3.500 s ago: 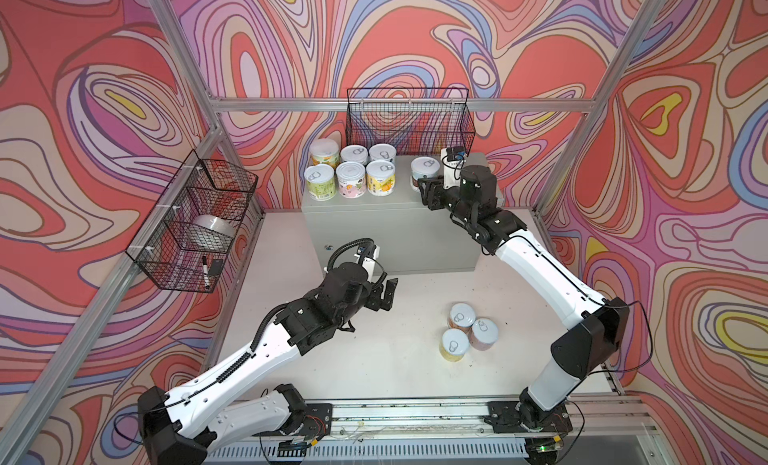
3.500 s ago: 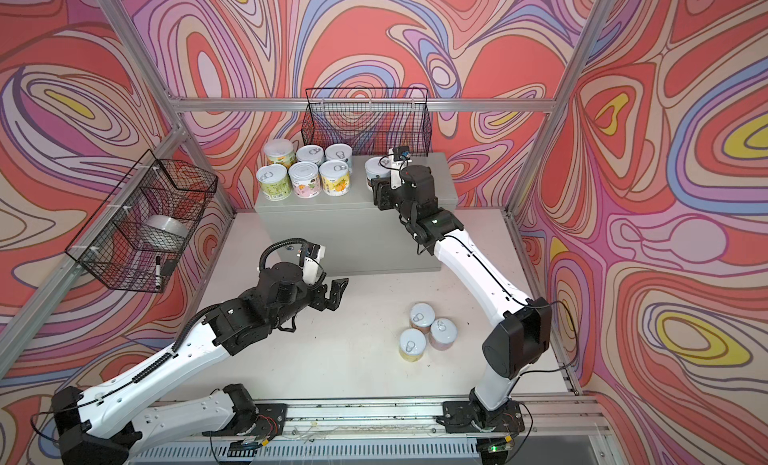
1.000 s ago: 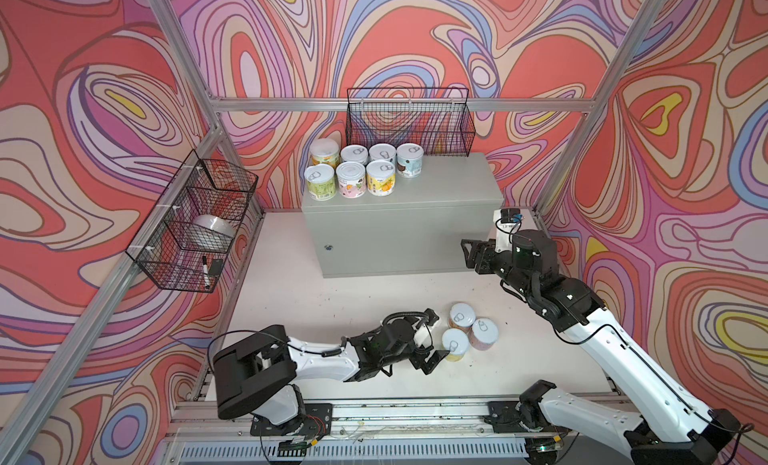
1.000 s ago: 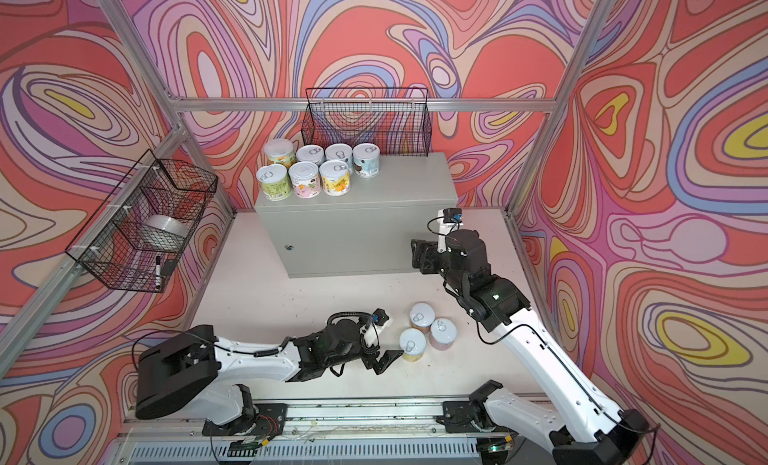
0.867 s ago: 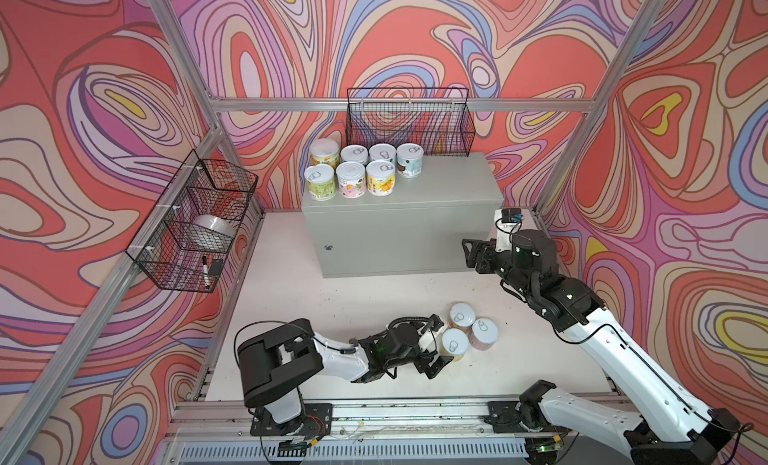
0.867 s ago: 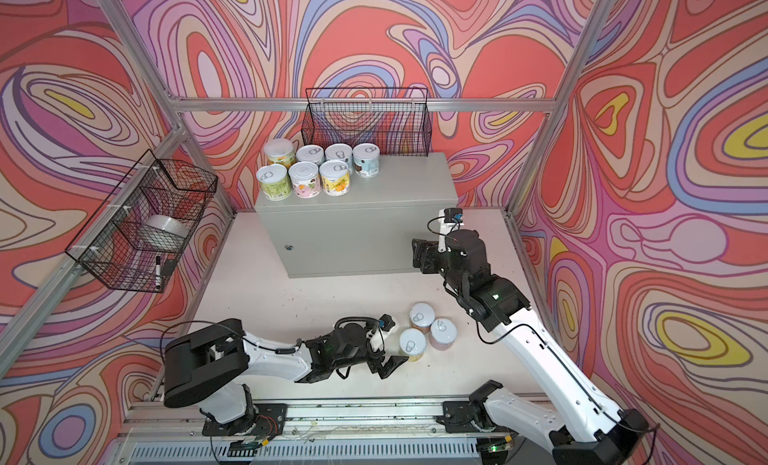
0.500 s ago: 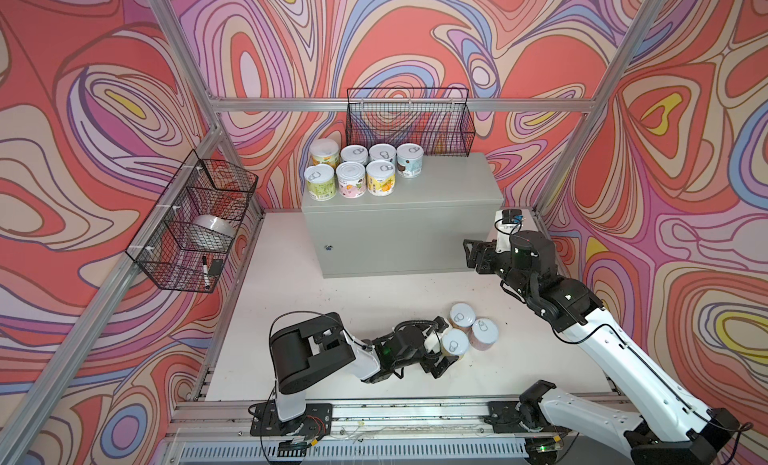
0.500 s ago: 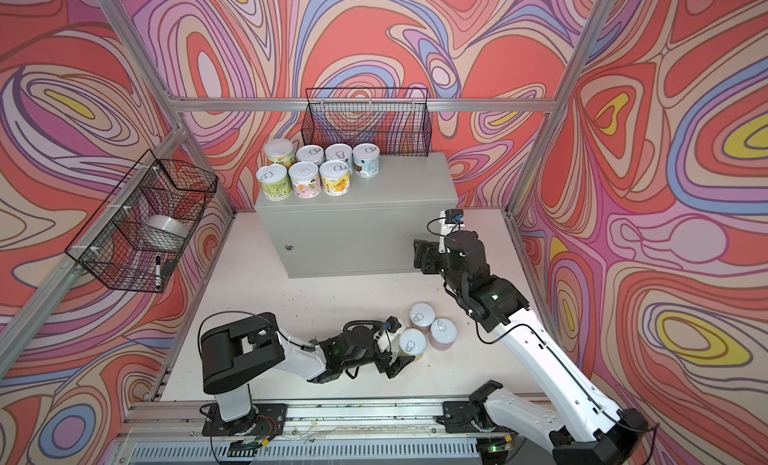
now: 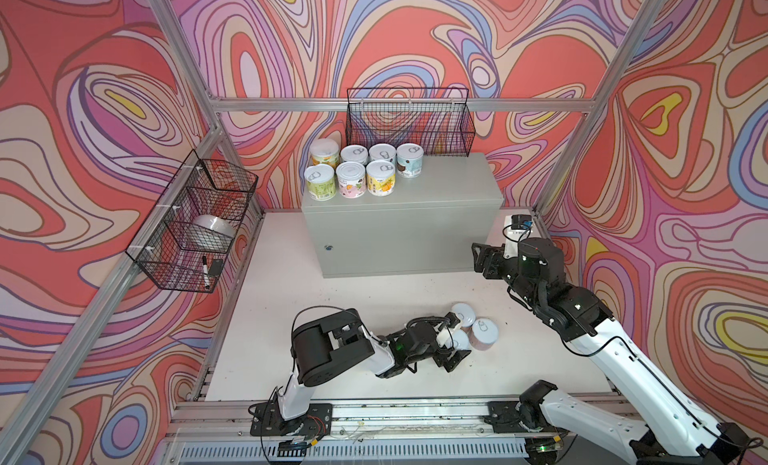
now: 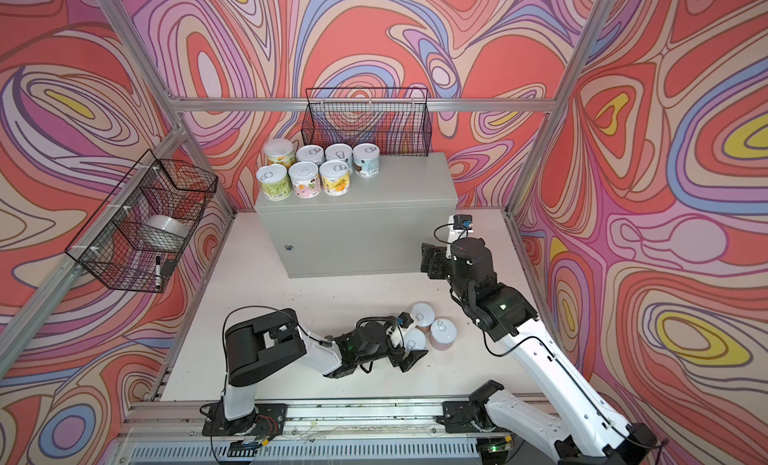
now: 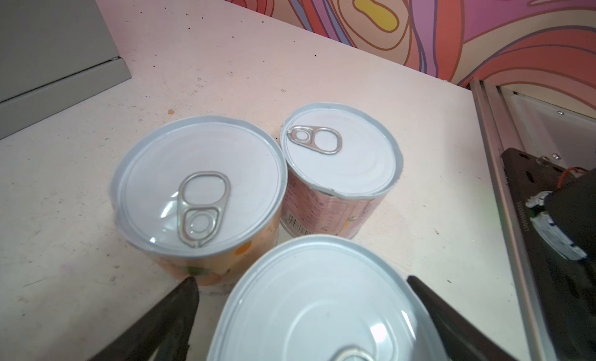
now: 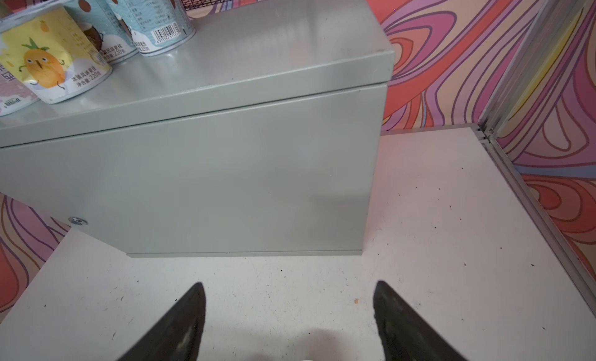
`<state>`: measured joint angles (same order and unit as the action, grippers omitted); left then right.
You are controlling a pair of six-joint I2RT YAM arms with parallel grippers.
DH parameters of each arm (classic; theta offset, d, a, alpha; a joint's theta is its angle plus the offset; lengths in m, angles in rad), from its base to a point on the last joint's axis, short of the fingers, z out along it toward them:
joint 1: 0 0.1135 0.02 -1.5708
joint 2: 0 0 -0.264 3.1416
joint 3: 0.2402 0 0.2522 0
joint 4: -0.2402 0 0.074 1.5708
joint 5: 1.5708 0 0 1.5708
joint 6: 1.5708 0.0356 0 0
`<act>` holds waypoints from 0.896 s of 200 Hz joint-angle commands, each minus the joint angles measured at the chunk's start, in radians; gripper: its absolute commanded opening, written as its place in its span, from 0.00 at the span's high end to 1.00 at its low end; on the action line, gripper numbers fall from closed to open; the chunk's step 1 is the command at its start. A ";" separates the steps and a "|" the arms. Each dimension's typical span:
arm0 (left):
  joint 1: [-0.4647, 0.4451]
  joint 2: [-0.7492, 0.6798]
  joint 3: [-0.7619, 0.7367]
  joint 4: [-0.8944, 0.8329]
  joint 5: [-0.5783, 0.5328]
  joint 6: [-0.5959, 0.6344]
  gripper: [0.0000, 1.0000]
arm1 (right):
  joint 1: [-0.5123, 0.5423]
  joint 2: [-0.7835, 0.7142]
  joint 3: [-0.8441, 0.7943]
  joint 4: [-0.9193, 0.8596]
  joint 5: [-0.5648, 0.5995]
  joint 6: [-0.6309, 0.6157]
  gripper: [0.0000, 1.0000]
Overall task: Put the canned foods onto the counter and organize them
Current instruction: 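Grasp the yellow can nearest the left gripper with the left gripper, then lift the yellow can up over the box top with the left gripper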
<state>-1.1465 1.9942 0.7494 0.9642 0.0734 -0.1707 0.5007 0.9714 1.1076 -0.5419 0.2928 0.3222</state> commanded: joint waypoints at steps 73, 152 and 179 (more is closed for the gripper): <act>-0.002 0.010 -0.007 0.047 -0.091 -0.003 0.08 | 0.003 -0.021 -0.041 -0.009 0.025 -0.014 0.16; 0.016 -0.150 -0.160 0.039 -0.175 0.037 0.38 | 0.003 -0.010 -0.055 0.002 -0.015 -0.002 0.18; 0.018 -0.239 -0.210 -0.022 -0.217 0.066 0.68 | 0.003 -0.003 -0.075 0.008 -0.033 0.009 0.18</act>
<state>-1.1339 1.8481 0.5674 0.9394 -0.0803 -0.1448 0.5011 0.9642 1.0592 -0.5465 0.2844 0.3206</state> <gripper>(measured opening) 0.631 0.820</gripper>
